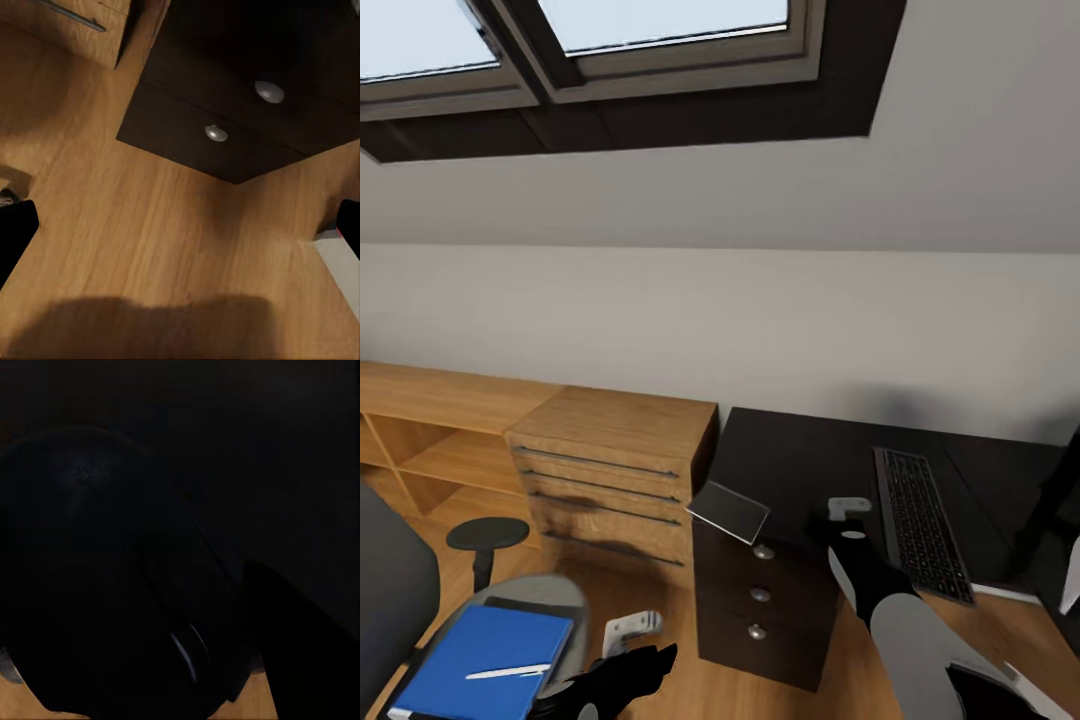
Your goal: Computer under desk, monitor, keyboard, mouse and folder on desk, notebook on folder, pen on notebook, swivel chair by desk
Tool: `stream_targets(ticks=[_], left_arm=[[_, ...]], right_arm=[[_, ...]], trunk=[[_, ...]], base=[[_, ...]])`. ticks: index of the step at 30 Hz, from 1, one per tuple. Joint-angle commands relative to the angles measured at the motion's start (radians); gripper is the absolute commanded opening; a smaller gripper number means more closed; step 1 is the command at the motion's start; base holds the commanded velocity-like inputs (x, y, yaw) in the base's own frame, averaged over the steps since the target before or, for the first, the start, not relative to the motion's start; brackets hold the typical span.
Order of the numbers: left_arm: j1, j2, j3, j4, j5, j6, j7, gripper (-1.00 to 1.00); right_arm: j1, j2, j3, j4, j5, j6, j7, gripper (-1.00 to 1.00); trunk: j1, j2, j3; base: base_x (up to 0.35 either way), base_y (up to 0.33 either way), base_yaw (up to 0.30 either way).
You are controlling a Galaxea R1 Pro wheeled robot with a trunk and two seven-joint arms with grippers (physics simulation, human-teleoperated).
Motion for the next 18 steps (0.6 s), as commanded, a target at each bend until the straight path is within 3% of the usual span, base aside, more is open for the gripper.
stream_targets(ticks=[1, 6, 14, 18], left_arm=[[0.000, 0.000, -0.001, -0.001, 0.009, -0.010, 0.006, 1.00], [0.000, 0.000, -0.002, -0.001, 0.008, -0.044, 0.007, 1.00], [0.000, 0.000, -0.001, 0.000, 0.009, -0.051, 0.007, 1.00], [0.000, 0.000, -0.001, 0.004, 0.010, -0.050, 0.007, 1.00]], right_arm=[[0.000, 0.001, -0.004, 0.005, 0.008, -0.002, -0.001, -1.00], [-0.001, 0.000, -0.002, 0.037, 0.010, -0.007, -0.003, -1.00], [0.000, -0.004, 0.000, 0.049, 0.012, -0.008, -0.003, -1.00], [-0.001, -0.006, 0.001, 0.049, 0.014, -0.008, -0.004, -1.00]], trunk=[[0.001, -0.001, -0.001], [0.001, -0.001, -0.001], [0.001, -0.001, -0.001], [0.001, -0.001, -0.001]], base=[[0.273, 0.231, 0.000], [0.285, 0.179, 0.000], [0.311, 0.016, 0.000], [0.127, 0.001, 0.000]])
